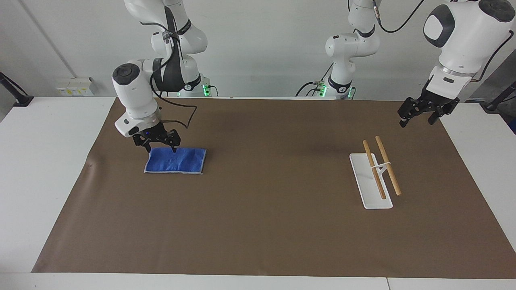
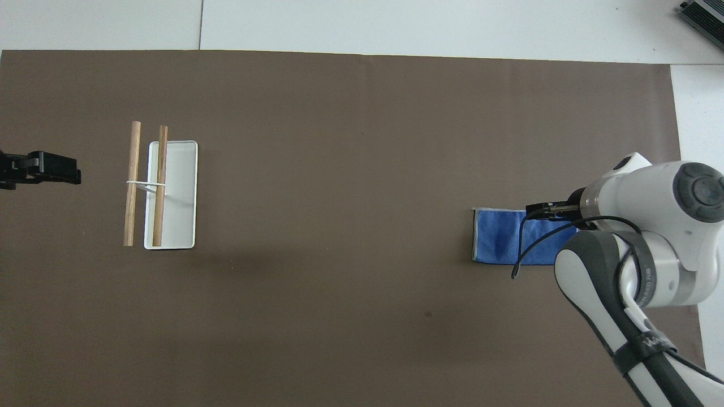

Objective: Right arm passes towel to left arm to hang
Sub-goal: 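Reach the right gripper down to the blue towel and grasp its edge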

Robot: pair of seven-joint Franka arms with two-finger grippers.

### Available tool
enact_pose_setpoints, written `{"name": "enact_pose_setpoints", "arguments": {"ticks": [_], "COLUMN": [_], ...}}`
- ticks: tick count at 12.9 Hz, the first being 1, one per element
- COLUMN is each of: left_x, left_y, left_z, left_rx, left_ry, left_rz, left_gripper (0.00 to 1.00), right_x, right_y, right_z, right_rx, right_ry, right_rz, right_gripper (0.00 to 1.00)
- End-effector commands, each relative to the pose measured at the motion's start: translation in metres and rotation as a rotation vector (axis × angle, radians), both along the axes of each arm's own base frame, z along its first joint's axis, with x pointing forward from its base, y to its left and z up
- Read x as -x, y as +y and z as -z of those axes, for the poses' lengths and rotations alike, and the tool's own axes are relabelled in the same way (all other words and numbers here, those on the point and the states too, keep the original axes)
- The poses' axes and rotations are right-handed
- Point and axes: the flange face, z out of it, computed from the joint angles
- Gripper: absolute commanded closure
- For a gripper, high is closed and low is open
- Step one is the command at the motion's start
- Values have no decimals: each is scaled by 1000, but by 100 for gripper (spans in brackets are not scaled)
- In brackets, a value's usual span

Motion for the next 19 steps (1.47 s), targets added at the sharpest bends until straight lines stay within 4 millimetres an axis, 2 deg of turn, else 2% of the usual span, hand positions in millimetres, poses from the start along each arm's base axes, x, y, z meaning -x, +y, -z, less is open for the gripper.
{"name": "enact_pose_setpoints", "arguments": {"ticks": [1, 2, 3, 7, 11, 12, 13, 14, 17, 18, 19], "left_x": [4, 4, 4, 4, 4, 4, 4, 4, 4, 4, 4], "left_y": [2, 2, 2, 2, 2, 2, 2, 2, 2, 2, 2], "left_z": [1, 1, 1, 1, 0, 0, 1, 1, 0, 1, 1], "left_rx": [7, 7, 7, 7, 7, 7, 7, 7, 7, 7, 7], "left_ry": [-2, -2, -4, -4, -4, -4, -2, -4, -4, -2, -2], "left_rz": [6, 6, 6, 6, 6, 6, 6, 6, 6, 6, 6], "left_gripper": [0, 0, 0, 0, 0, 0, 0, 0, 0, 0, 0], "right_x": [19, 23, 23, 38, 43, 44, 45, 46, 47, 47, 47], "right_y": [-12, -23, -25, -26, -25, -25, -24, -24, -24, -24, -24], "right_z": [42, 51, 56, 77, 84, 85, 85, 86, 87, 87, 87], "right_rx": [-16, -14, -13, -12, -11, -11, -11, -12, -13, -13, -14], "right_ry": [-28, -36, -31, -27, -25, -22, -22, -19, -16, -14, -14], "right_rz": [-11, -8, -5, -5, -5, -5, -6, -6, 4, 17, 24], "right_gripper": [0, 0, 0, 0, 0, 7, 31, 49, 88, 100, 100]}}
